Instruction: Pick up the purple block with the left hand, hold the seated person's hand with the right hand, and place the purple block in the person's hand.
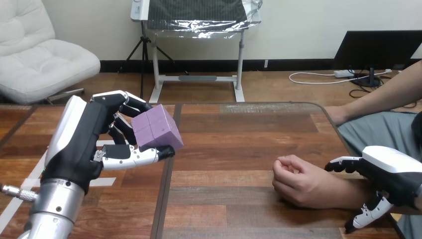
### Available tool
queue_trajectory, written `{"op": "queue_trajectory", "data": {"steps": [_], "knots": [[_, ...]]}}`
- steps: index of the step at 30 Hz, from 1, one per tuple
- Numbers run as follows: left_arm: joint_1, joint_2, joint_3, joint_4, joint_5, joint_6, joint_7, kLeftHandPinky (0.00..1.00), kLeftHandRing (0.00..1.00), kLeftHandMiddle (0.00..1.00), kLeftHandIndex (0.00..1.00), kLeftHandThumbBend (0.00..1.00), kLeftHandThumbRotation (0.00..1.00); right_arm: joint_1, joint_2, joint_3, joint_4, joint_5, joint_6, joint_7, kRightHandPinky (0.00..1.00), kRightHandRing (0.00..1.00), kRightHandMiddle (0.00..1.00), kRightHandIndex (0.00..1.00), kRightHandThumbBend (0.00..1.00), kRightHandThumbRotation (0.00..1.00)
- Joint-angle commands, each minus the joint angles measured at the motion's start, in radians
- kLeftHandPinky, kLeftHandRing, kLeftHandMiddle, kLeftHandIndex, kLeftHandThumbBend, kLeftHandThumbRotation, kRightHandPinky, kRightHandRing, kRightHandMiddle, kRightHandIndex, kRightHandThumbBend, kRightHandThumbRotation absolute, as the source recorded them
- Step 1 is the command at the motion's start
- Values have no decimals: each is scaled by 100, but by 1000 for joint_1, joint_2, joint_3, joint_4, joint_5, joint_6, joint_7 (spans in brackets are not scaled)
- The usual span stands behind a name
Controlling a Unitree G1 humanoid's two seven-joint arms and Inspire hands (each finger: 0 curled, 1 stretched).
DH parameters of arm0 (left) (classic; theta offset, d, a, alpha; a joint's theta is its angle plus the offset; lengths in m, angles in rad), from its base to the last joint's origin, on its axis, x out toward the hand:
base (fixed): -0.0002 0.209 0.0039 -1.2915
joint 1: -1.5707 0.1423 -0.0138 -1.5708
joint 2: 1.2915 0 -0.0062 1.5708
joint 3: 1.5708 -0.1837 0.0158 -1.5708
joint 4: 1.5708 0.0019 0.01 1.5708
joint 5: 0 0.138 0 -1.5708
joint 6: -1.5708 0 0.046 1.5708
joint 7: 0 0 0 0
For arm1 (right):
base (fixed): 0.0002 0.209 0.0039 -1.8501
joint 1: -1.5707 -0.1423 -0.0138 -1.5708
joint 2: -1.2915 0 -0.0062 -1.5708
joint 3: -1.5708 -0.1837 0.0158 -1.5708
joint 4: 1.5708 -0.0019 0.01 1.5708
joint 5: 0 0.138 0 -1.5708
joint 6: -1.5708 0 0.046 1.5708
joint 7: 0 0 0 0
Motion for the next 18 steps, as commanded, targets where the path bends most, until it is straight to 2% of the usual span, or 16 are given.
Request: {"op": "queue_trajectory", "data": {"steps": [1,5,11,18], "knots": [[-44,2,21,-17,-18,-30,0,27,34,40,43,58,0,-31,38,57,32,-28,29,-3,72,82,84,83,100,11],[-44,-1,23,-15,-26,-36,-2,27,34,40,43,58,0,-38,42,76,35,-54,46,-15,69,82,83,82,100,12],[-44,2,25,-16,-28,-36,-4,27,34,40,43,58,0,-49,55,92,36,-55,79,-6,62,78,81,81,98,15],[-43,4,27,-21,-29,-40,-4,27,35,40,43,57,0,-68,63,122,57,-80,97,-19,59,75,79,79,95,17]]}}
